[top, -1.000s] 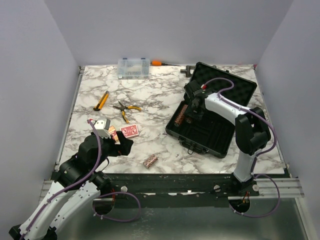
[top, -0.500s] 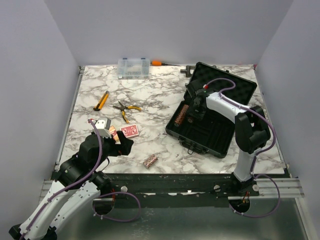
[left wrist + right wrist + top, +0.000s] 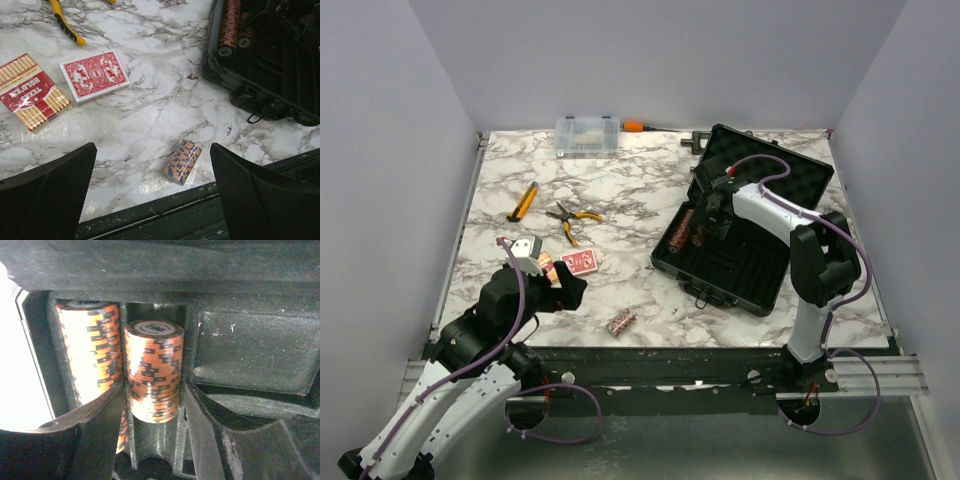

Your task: Pack up texas hold em set

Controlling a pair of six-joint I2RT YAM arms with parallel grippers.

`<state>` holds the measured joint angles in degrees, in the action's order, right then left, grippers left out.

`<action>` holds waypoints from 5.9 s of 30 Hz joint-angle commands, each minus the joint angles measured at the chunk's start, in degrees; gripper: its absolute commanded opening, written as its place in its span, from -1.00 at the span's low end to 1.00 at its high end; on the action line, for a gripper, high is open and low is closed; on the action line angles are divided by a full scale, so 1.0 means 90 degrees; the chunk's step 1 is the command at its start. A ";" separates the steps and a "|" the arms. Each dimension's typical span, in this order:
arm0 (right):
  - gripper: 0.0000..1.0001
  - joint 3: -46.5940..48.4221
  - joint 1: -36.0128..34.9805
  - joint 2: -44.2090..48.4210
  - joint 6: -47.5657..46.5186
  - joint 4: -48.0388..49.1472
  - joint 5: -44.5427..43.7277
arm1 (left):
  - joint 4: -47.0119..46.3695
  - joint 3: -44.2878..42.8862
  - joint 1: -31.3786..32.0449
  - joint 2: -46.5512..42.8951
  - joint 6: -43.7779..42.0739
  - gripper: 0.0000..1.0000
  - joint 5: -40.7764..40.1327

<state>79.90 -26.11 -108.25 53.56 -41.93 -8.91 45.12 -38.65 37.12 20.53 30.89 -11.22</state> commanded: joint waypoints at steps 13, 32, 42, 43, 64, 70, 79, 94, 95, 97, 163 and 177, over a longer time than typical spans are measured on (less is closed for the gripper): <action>0.19 0.0787 0.0108 0.0123 -0.0479 0.0222 -0.0193 | 0.0013 0.0027 -0.0038 0.0106 0.0054 0.87 -0.0081; 1.00 0.0810 0.0108 0.1736 -0.1053 -0.0386 -0.0650 | -0.0209 0.0108 -0.0039 0.0093 -0.0354 0.97 -0.0194; 1.00 -0.0781 0.0108 0.3280 -0.0728 0.0704 0.0002 | -0.0522 0.0037 -0.0038 0.0433 -0.0837 0.97 0.0652; 1.00 -0.0917 0.0114 0.3399 -0.0710 0.0758 0.0055 | -0.0522 -0.0008 -0.0044 0.0514 -0.0826 0.97 0.0831; 1.00 -0.1896 0.0115 0.4665 -0.0883 0.0128 0.0014 | -0.0967 -0.0070 0.0606 0.2938 -0.1029 0.58 0.2519; 1.00 -0.1882 0.0113 0.4664 -0.0920 0.0020 0.0108 | -0.1134 -0.0076 0.1111 0.3655 -0.0953 0.56 0.2233; 1.00 -0.1752 0.0115 0.4596 -0.0958 -0.0077 0.0117 | -0.1238 -0.0041 0.1514 0.4557 -0.0805 0.39 0.1960; 1.00 -0.1671 0.0110 0.4525 -0.1028 -0.0174 0.0081 | -0.1314 -0.0372 0.1721 0.5802 -0.0882 0.06 0.1873; 1.00 -0.1670 0.0109 0.4518 -0.1030 -0.0174 0.0082 | -0.1317 -0.0383 0.1745 0.5852 -0.0881 0.04 0.1856; 1.00 -0.1680 0.0108 0.4509 -0.1047 -0.0177 0.0072 | -0.1313 -0.0402 0.1782 0.5933 -0.0892 0.01 0.1819; 1.00 -0.1611 0.0113 0.4926 -0.1064 -0.0272 0.0392 | -0.0810 -0.1647 0.1870 0.5544 -0.0004 -1.00 0.1912; 1.00 -0.2109 0.0108 0.5457 -0.0951 0.1065 0.2744 | -0.1266 -0.2631 0.1040 0.4213 0.0906 -1.00 0.2830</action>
<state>63.05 -25.28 -60.07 44.69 -38.52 4.12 38.63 -59.55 48.88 62.00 34.61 9.02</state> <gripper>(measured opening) 0.998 0.439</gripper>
